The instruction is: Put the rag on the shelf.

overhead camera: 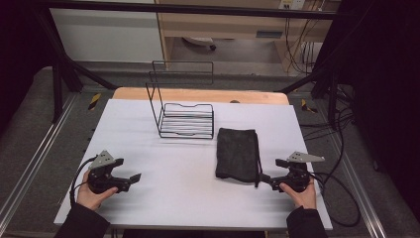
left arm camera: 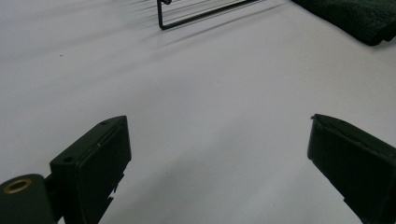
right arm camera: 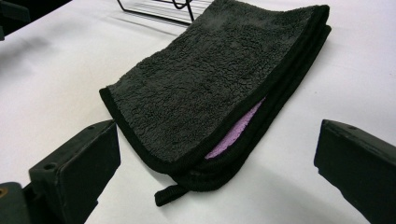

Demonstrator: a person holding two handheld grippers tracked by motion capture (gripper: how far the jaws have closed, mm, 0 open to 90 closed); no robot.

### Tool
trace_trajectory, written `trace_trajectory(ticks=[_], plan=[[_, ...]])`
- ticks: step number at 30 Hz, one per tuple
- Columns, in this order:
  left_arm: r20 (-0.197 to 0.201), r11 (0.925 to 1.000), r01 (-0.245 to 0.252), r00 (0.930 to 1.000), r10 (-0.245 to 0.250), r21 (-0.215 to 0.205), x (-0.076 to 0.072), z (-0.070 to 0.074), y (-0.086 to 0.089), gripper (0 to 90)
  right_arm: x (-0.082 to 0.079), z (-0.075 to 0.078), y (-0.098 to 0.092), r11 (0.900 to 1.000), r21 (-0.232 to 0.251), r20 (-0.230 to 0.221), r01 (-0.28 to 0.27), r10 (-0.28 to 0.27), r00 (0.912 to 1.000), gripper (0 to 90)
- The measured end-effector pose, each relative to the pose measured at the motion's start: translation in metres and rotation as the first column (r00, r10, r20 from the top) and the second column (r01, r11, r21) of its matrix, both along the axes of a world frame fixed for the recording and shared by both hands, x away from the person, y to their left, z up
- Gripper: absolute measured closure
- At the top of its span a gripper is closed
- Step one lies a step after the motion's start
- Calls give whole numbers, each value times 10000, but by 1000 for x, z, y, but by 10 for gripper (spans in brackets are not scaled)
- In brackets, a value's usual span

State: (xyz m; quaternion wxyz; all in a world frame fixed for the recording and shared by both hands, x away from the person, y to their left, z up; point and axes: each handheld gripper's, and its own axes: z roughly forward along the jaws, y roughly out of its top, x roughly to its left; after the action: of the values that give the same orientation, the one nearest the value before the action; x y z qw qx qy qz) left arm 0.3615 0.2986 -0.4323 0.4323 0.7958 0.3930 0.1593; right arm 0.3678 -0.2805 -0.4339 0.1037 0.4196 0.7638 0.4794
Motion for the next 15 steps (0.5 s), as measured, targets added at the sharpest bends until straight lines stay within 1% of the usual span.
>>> trace_trajectory(ticks=[5,9,12,13,15], plan=[[54,10000,-32,10000,31,41,0,0,0,62,0,0,2,10000,-58,-21,15,-16,10000,9],[71,10000,-59,10000,59,31,-1,-1,1,64,0,0,5,9999,-141,72,-38,39,10000,9],[71,9999,-43,10000,43,102,-1,-2,2,66,0,0,9,9998,-166,40,-63,63,10000,9],[66,9999,-32,10000,31,151,-1,-2,2,66,0,0,11,9998,-181,-31,-46,45,10000,9],[42,9998,-50,10000,49,173,0,-2,3,68,0,0,14,9996,-253,41,-96,97,9999,9]])
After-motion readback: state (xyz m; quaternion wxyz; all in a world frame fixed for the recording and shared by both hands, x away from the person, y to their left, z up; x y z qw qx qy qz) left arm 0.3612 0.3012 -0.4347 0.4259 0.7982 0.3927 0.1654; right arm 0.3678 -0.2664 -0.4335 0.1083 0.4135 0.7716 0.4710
